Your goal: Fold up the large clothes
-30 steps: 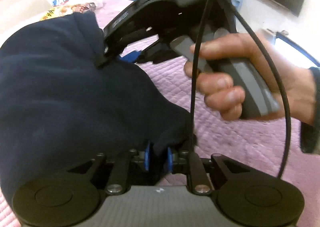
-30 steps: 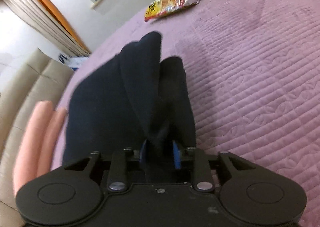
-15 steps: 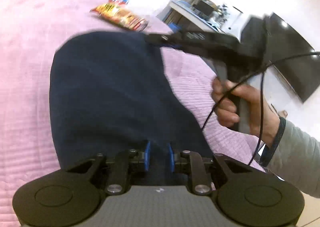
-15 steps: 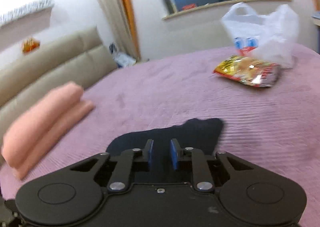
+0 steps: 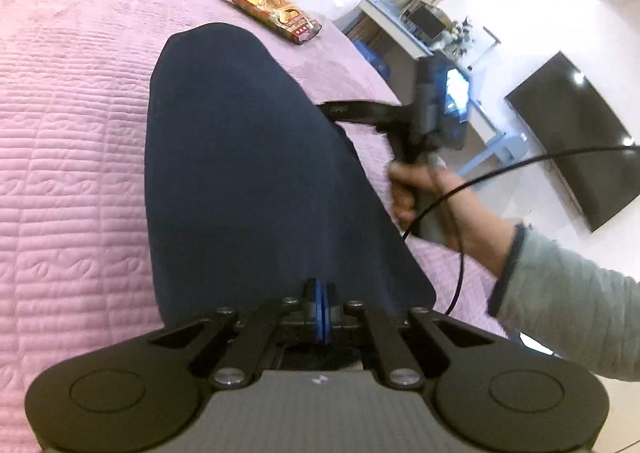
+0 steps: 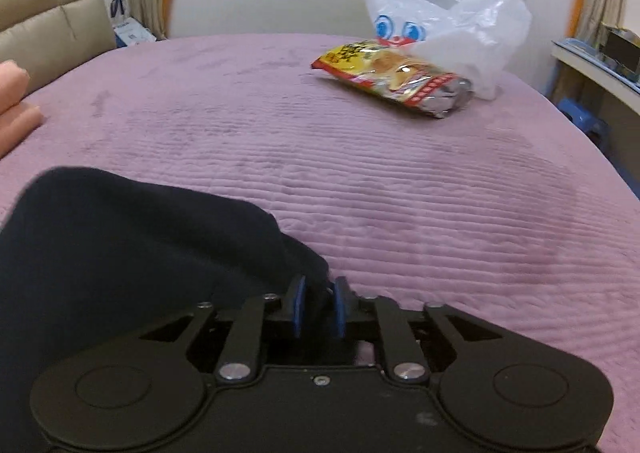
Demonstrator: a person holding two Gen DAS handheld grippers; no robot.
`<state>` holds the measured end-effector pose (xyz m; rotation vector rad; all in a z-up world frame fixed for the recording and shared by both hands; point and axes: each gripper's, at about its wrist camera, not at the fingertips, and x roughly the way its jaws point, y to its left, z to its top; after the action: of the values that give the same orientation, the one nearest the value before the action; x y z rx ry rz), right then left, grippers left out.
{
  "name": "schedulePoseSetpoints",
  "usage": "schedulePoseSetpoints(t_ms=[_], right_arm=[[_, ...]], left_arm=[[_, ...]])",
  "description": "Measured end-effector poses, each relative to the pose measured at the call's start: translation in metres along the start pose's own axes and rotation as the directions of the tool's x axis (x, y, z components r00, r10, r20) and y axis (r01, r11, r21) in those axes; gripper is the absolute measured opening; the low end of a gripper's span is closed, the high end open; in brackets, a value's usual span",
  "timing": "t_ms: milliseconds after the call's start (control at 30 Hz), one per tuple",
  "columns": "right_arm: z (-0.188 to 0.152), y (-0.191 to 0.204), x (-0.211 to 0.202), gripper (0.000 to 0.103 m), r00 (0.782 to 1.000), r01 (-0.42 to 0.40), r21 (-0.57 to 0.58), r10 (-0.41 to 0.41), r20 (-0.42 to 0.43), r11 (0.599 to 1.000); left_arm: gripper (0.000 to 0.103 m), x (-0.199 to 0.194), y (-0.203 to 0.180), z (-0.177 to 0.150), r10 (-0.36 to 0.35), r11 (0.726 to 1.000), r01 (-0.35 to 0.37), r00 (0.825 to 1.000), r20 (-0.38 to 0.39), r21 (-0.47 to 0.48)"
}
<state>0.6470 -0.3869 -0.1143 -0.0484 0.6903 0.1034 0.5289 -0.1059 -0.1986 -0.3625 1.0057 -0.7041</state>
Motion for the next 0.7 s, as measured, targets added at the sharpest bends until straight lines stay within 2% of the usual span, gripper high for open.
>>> schedulePoseSetpoints(t_ms=[67,167,200,267,333,367,400,433,467,533,600,667,700], right_arm=[[-0.002,-0.004,-0.04,0.017,1.0,-0.019,0.025,0.019,0.022,1.0],[-0.014,-0.003,-0.102,0.02,0.991,-0.116,0.066,0.111,0.077,0.991],[-0.022,0.003,-0.118,0.021,0.985,-0.16,0.078,0.154,0.075,0.984],[-0.043,0.02,-0.134,0.021,0.977,-0.214,0.085,0.213,0.011,0.973],[-0.07,0.038,-0.126,0.021,0.976,-0.186,0.078,0.194,-0.103,0.979],[-0.087,0.044,-0.113,0.02,0.973,-0.139,0.06,0.147,-0.175,0.989],[-0.106,0.045,-0.098,0.02,0.962,-0.097,0.065,0.11,-0.248,0.993],[-0.12,0.04,-0.091,0.015,0.957,-0.096,0.117,0.124,-0.263,0.989],[-0.126,0.031,-0.096,0.015,0.963,-0.108,0.19,0.15,-0.225,0.976],[-0.121,0.022,-0.112,0.014,0.956,-0.1,0.265,0.167,-0.243,0.959],[-0.115,0.022,-0.137,0.017,0.964,-0.083,0.276,0.147,-0.22,0.958],[-0.113,0.029,-0.162,0.028,0.973,-0.094,0.25,0.142,-0.181,0.964],[-0.113,0.033,-0.172,0.028,0.976,-0.108,0.239,0.149,-0.159,0.965]], left_arm=[[0.008,-0.012,-0.011,0.005,0.026,1.0,-0.026,1.0,-0.005,0.015],[0.016,-0.031,-0.037,0.021,0.038,0.995,-0.044,0.996,0.077,0.088],[0.018,-0.034,-0.043,0.025,0.043,0.993,-0.053,0.994,0.097,0.107],[0.018,-0.027,-0.052,0.034,0.095,0.985,-0.109,0.989,0.11,0.132],[0.018,-0.003,-0.05,0.029,0.161,0.973,-0.169,0.985,0.06,0.155],[0.017,0.012,-0.045,0.023,0.189,0.969,-0.189,0.982,0.014,0.162],[0.015,0.023,-0.038,0.014,0.213,0.964,-0.21,0.977,0.002,0.161],[0.014,0.027,-0.033,0.008,0.201,0.97,-0.201,0.979,0.011,0.139],[0.014,0.026,-0.03,0.005,0.177,0.978,-0.177,0.984,0.017,0.108],[0.014,0.016,-0.031,0.006,0.149,0.986,-0.15,0.989,0.016,0.069],[0.016,0.002,-0.036,0.004,0.121,0.99,-0.121,0.993,0.009,0.072],[0.017,-0.013,-0.042,-0.004,0.111,0.988,-0.112,0.994,0.015,0.104],[0.017,-0.018,-0.044,-0.006,0.116,0.987,-0.118,0.993,0.017,0.112]])
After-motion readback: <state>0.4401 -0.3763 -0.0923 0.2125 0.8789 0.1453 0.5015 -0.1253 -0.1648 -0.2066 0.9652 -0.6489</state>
